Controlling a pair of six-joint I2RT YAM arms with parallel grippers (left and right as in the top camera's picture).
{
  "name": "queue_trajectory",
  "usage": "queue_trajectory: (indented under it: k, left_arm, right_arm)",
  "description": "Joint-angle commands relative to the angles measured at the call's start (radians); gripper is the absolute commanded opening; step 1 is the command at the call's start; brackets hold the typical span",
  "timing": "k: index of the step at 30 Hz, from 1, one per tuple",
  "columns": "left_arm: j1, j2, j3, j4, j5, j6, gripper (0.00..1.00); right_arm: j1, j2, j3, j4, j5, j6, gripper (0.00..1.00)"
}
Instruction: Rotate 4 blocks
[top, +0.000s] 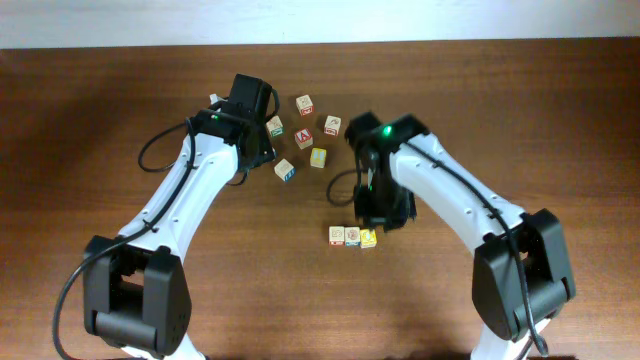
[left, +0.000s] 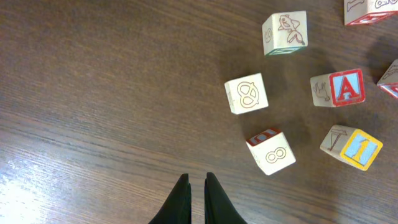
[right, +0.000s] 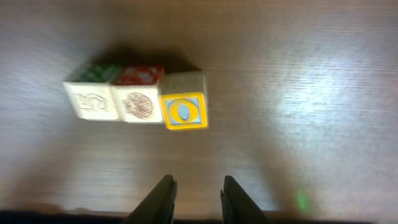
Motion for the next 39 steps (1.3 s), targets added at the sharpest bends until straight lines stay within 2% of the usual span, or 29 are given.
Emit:
queue_trajectory:
  k: [1, 11, 19, 30, 34, 39]
  left_arm:
    - [0.0, 0.005, -0.008, 0.0, -0.014, -0.006, 0.08]
    - [0.0, 0.005, -0.008, -0.001, -0.011, -0.006, 0.09]
    - [0.0, 0.005, -0.008, -0.001, -0.01, -0.006, 0.09]
    - [0.0, 0.005, -0.008, -0.002, -0.007, -0.006, 0.09]
    - [0.0, 0.005, -0.008, -0.006, -0.007, -0.006, 0.09]
    - [0.0, 0.005, -0.008, -0.06, -0.001, -0.006, 0.24]
  right_arm:
    - [0.047, -0.01, -0.105, 0.043, 0.013, -0.014, 0.25]
    - [0.068, -0.01, -0.232, 0.199, 0.017, -0.014, 0.26]
    - [0.068, -0.01, -0.235, 0.25, 0.025, -0.014, 0.25]
    - [0.068, -0.01, -0.235, 0.284, 0.039, -0.014, 0.25]
    - [0.059, -0.051, -0.18, 0.216, 0.026, -0.028, 0.24]
    - [-0.053, -0.251, -0.118, 0.169, -0.046, -0.095, 0.25]
